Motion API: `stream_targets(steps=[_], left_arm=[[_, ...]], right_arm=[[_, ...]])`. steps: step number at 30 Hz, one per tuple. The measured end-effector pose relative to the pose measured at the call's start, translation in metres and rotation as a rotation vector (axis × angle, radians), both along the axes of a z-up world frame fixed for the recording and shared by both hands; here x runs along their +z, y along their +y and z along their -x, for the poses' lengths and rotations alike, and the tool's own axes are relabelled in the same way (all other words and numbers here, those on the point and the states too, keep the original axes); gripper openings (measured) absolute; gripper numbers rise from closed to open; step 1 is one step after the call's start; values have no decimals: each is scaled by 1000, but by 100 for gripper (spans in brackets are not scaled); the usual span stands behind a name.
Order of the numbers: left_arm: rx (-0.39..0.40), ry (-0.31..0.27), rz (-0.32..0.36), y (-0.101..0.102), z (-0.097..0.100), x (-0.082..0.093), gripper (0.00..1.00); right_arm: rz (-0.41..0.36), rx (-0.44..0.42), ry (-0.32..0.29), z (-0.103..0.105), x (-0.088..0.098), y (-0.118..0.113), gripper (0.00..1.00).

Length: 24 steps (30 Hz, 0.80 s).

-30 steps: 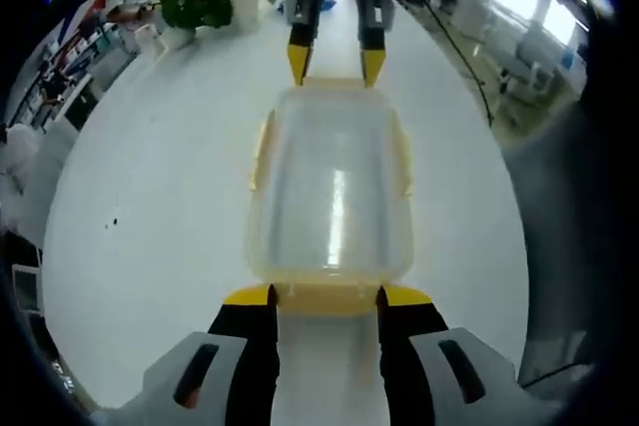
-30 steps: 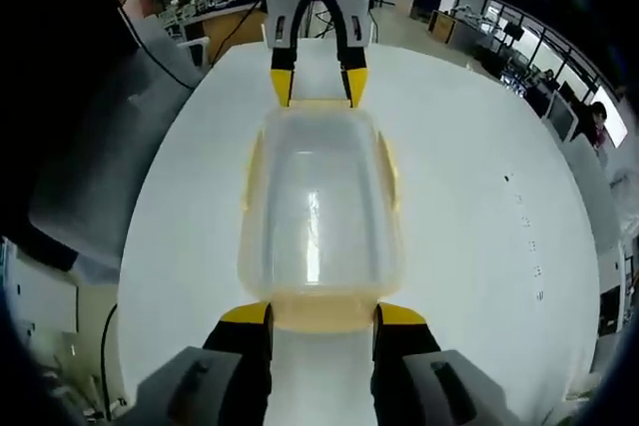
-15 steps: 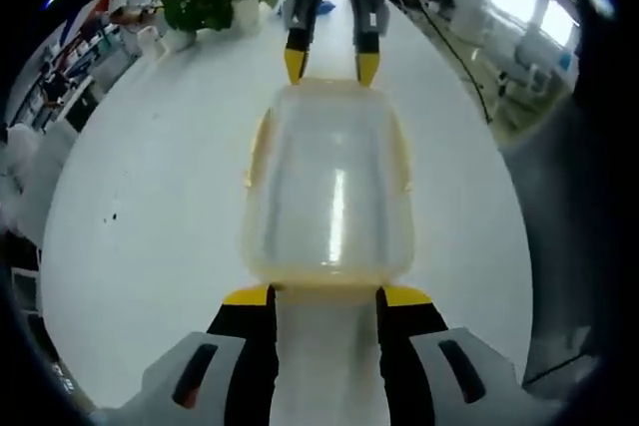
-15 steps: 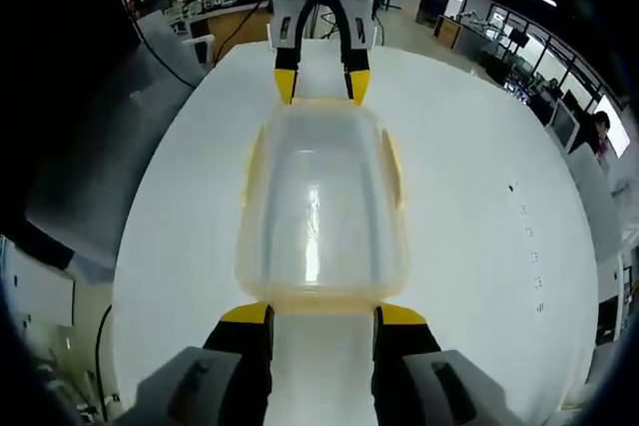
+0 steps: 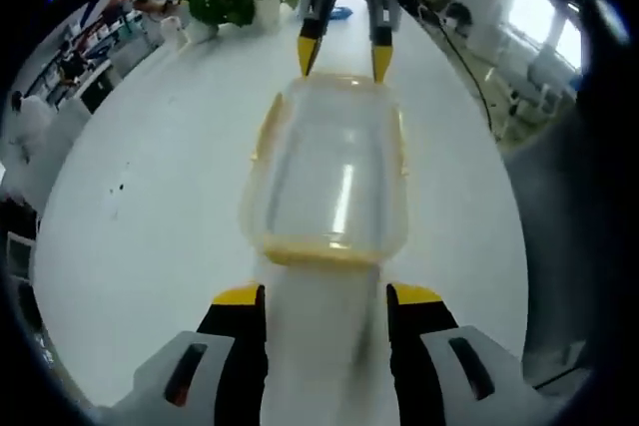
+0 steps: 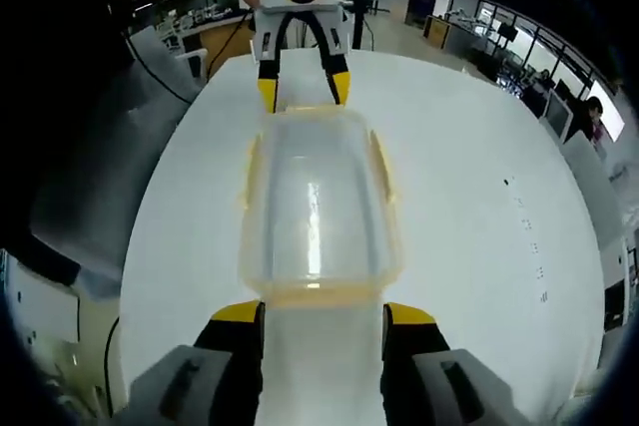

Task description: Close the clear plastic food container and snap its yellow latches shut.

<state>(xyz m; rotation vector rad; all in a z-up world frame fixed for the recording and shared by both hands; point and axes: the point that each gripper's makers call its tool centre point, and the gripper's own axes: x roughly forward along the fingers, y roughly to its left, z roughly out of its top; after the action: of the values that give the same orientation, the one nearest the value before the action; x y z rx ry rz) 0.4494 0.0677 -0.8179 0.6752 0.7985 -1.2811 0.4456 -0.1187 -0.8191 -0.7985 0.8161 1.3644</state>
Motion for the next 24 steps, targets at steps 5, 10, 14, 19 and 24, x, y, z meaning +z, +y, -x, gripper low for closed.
stream_targets(steps=[5, 10, 14, 19, 24], left_arm=[[70, -27, 136, -10, -7, 32, 39], [83, -29, 186, -26, -10, 41, 36], [75, -15, 212, -44, -7, 37, 35], [2, -10, 150, -60, 2, 19, 36], [-3, -6, 169, -71, 0, 22, 35]], right_arm=[[-94, -42, -35, -7, 21, 13, 36], [-143, -40, -30, -6, 29, 29, 27], [-161, -28, -36, -4, 30, 39, 26], [-174, -22, -22, -5, 27, 48, 23], [-174, 9, -17, -5, 25, 65, 23]])
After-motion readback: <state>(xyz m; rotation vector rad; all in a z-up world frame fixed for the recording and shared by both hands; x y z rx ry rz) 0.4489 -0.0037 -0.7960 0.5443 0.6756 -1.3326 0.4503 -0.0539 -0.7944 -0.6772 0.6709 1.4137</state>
